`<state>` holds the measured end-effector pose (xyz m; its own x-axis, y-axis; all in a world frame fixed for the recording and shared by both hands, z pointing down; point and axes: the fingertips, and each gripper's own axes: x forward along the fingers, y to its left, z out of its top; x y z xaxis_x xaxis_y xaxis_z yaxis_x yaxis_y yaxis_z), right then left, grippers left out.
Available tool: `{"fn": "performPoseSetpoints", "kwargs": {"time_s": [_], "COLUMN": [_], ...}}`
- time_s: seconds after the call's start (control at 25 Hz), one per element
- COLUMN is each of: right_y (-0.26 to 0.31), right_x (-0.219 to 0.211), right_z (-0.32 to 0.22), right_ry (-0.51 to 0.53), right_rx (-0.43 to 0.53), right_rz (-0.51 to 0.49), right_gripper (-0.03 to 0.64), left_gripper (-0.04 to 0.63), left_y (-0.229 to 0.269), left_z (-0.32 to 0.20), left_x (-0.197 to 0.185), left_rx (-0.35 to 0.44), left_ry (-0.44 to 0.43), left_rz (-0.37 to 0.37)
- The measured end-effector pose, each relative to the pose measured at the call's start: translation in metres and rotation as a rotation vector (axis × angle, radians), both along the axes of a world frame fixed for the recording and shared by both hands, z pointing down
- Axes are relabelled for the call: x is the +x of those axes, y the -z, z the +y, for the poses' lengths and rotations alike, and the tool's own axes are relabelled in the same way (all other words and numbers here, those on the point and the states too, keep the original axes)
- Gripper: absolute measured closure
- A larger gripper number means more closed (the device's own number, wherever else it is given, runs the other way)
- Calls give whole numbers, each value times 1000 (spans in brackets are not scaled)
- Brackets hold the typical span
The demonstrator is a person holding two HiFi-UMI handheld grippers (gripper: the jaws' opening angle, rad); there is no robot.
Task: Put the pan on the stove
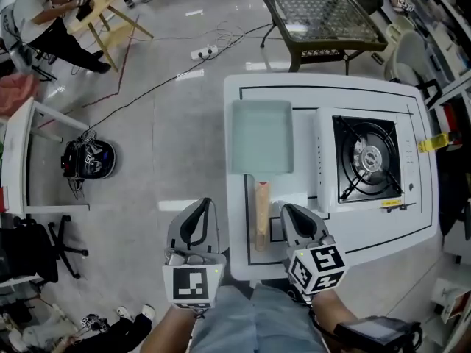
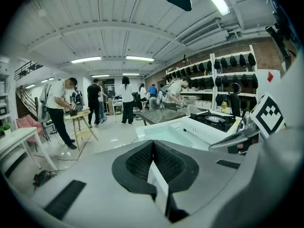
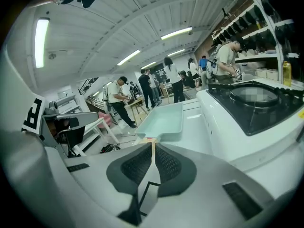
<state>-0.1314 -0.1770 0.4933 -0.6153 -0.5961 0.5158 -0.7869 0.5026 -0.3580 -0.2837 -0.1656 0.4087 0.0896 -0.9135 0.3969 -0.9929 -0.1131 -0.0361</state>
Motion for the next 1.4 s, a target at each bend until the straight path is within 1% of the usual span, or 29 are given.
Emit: {"fn": "performPoseSetpoints", "kwargs": {"time_s": [0.12,0.2,0.4,0.52,0.56,0.6,0.64,0.72,0.96,1.4], "right_y": [-13,-15,-4,1,1,1,0,-8,-34,-55], "right_x": [1,2,-4,-13,-18,-23,-28,-33,-47,-69], "right_z": [-3,-7,-14,-14,-12,-11,-9,-8,-11,-23], "right_ry": [-24,-41,-74,-22,7,34,53,73,79,79], "right_rx": [-28,-41,-77,-121,-147,-174,-196,-232,-341,-508], "right_rz": [-1,-28,-158,-255,-299,-332,-347,-336,-325,-416], "right_gripper": [566,565,565,561,504,400,399,396,395,394], "left_gripper": [577,577,577,577,577,577,577,577,577,577], "left_y": [-15,-20,-18,-18,-19,-21,-23,-28,-42,-60], "left_z": [-7,-12,-26,-33,-35,-37,-39,-42,-54,-71], "left_x": [-2,-2,-4,-3,-2,-2,-3,-4,-20,-45], "left_rx": [-29,-39,-36,-38,-42,-46,-50,-60,-86,-117], "left_ry": [-14,-19,-36,-49,-51,-54,-58,-62,-49,-17], "left_rz": [6,8,4,3,5,5,5,9,17,45]}}
